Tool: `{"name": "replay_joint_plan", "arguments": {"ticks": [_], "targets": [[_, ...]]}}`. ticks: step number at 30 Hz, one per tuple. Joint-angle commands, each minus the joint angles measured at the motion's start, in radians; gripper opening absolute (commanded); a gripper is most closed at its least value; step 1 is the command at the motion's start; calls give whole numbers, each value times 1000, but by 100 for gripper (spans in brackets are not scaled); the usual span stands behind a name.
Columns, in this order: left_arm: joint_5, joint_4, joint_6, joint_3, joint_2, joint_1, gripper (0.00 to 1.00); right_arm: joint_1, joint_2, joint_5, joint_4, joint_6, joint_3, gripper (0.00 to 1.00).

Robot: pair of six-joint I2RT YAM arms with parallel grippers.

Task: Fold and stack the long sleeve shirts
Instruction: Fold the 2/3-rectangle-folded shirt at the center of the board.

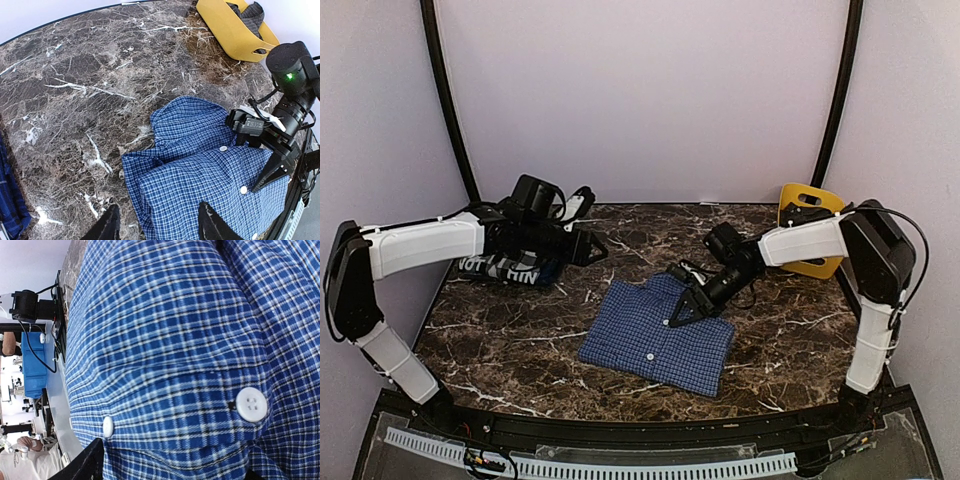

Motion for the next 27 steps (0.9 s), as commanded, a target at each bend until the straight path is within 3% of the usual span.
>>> {"name": "replay_joint_plan", "arguments": {"ticks": [1, 3, 7, 11, 18, 22, 27], "targets": [[0, 36, -4, -41, -51, -1, 52, -2, 73, -53, -40, -65, 62, 64], [2, 39, -5, -51, -55, -1, 52, -1, 78, -61, -41, -69, 70, 54], [9, 46, -14, -75, -55, -1, 52, -1, 36, -57, -32, -58, 73, 22], [-7, 55, -16, -110, -62, 0, 52, -1, -41, -78, -31, -40, 70, 0], [-86, 64, -16, -138, -88, -1, 52, 66, -167, -124, 7, 44, 16, 0], [-195, 39, -22, -110, -81, 1, 53, 164, -233, -125, 42, 120, -25, 0], [-230, 13, -49, -69, -70, 24, 53, 274, -298, -107, 73, 197, -43, 0]]}}
